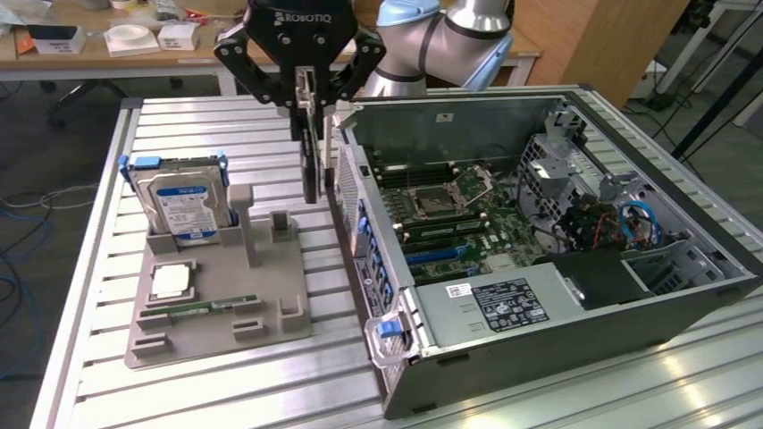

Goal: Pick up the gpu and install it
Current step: 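Pick up the gpu and move the gpu toward the slot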

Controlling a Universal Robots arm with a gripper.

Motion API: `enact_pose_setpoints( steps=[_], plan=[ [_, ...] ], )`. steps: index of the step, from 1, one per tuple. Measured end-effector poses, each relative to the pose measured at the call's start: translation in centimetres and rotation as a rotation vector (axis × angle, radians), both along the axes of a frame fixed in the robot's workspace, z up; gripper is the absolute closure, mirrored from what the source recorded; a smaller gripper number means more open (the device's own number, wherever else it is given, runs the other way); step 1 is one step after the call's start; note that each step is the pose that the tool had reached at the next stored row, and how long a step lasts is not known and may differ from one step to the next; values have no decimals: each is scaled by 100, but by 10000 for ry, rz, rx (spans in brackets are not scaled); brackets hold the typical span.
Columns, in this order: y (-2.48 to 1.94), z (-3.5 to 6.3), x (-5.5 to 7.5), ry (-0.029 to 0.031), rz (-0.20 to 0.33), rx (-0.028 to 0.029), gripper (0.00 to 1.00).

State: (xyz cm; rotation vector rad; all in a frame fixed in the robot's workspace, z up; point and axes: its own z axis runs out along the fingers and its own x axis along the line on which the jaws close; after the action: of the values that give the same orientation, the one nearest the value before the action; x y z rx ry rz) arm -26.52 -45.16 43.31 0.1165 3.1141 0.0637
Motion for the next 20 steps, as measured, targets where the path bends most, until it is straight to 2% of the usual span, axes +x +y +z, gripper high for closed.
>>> enact_pose_setpoints(
  steps=[20],
  plan=[
    [0, 0, 345, 0, 1, 0, 74]
  ],
)
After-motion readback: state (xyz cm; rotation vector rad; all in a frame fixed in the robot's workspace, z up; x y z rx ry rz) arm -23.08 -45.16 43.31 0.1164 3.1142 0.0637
